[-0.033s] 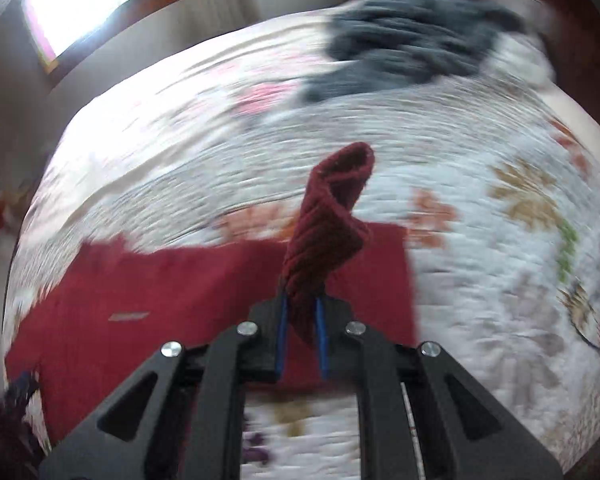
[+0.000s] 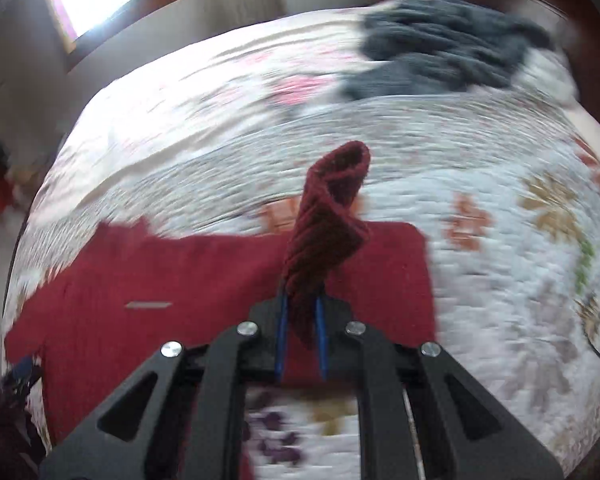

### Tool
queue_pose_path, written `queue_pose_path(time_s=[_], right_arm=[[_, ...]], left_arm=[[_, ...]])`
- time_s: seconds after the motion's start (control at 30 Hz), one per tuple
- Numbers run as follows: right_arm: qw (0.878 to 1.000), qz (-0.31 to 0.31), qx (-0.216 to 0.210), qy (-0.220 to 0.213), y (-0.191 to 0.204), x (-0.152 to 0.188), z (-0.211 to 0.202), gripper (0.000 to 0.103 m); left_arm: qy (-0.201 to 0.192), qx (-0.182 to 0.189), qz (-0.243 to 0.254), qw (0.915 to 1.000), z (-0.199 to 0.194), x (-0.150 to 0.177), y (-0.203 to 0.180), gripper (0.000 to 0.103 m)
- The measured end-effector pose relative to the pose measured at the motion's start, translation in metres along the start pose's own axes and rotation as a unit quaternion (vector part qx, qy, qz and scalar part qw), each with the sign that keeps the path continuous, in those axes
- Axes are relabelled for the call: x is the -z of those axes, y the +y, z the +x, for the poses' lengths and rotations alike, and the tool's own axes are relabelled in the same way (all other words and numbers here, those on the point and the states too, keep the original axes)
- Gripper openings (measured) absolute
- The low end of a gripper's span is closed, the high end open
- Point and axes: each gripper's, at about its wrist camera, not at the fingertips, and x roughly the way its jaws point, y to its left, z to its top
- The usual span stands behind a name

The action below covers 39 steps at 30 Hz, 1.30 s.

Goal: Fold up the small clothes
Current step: 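Carry the cuff across the sweater body and open the right tool, then grasp the folded cuff with the left tool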

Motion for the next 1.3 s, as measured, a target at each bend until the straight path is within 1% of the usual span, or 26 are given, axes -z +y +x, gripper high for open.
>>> queue_pose_path(time_s=[0.03, 0.17, 0.27, 0.37, 0.5, 0.53, 0.57, 0.6, 0.63, 0.7, 0.77, 0.87, 0.9, 0.97, 1.07, 1.13, 1.2, 1.3], right_arm=[[1.0, -0.019, -0.009, 0.005, 0.023, 0.002, 0.007, 0.01], [0.996, -0.08, -0.023, 0.022, 0.086, 0.018, 0.029, 0.01], [0.993, -0.111, -0.025, 0.036, 0.119, 0.03, 0.049, 0.01], [0.99, -0.128, -0.026, 0.059, 0.136, 0.043, 0.074, 0.01], [0.986, -0.142, -0.024, 0.087, 0.146, 0.058, 0.099, 0.011], [0.985, -0.142, -0.029, 0.097, 0.146, 0.062, 0.105, 0.014], [0.984, -0.143, -0.035, 0.102, 0.147, 0.066, 0.108, 0.015], [0.983, -0.143, -0.044, 0.109, 0.148, 0.07, 0.111, 0.019], [0.981, -0.144, -0.057, 0.115, 0.148, 0.074, 0.11, 0.027], [0.979, -0.144, -0.084, 0.119, 0.148, 0.079, 0.104, 0.034], [0.977, -0.136, -0.117, 0.117, 0.143, 0.083, 0.09, 0.035], [0.98, -0.118, -0.128, 0.093, 0.126, 0.088, 0.062, 0.039], [0.982, -0.108, -0.131, 0.086, 0.118, 0.088, 0.053, 0.041], [0.984, -0.086, -0.132, 0.077, 0.096, 0.091, 0.037, 0.042], [0.987, -0.063, -0.126, 0.073, 0.07, 0.096, 0.025, 0.043], [0.989, -0.048, -0.121, 0.071, 0.053, 0.1, 0.019, 0.043], [0.99, -0.039, -0.118, 0.069, 0.045, 0.1, 0.018, 0.043], [0.99, -0.025, -0.12, 0.063, 0.031, 0.11, 0.012, 0.043]], left_arm=[[0.0, 0.0, -0.001, 1.0, 0.0, 0.0, 0.002, 0.099], [0.001, 0.0, -0.005, 1.0, 0.0, -0.003, 0.012, 0.099], [0.0, 0.0, -0.004, 1.0, 0.0, -0.005, 0.017, 0.099], [0.0, 0.001, -0.004, 1.0, 0.0, -0.007, 0.02, 0.099], [0.004, 0.01, -0.005, 0.9999, 0.003, -0.01, 0.021, 0.099], [0.005, 0.014, -0.004, 0.9999, 0.004, -0.011, 0.019, 0.099], [0.006, 0.017, -0.004, 0.9998, 0.004, -0.012, 0.018, 0.099], [0.007, 0.022, -0.003, 0.9997, 0.005, -0.014, 0.016, 0.099], [0.009, 0.027, -0.003, 0.9996, 0.007, -0.015, 0.013, 0.099], [0.014, 0.041, -0.004, 0.9991, 0.009, -0.018, 0.007, 0.099], [0.024, 0.058, -0.01, 0.998, 0.013, -0.021, 0.0, 0.099], [0.044, 0.096, -0.016, 0.9943, 0.023, -0.026, -0.015, 0.099], [0.055, 0.113, -0.017, 0.9919, 0.028, -0.028, -0.022, 0.099], [0.074, 0.146, -0.02, 0.9863, 0.038, -0.031, -0.037, 0.099], [0.108, 0.195, -0.028, 0.9745, 0.059, -0.035, -0.063, 0.099], [0.139, 0.223, -0.041, 0.964, 0.079, -0.036, -0.08, 0.099], [0.174, 0.253, -0.065, 0.9494, 0.102, -0.033, -0.094, 0.098], [0.21, 0.272, -0.107, 0.933, 0.132, -0.029, -0.106, 0.097]])
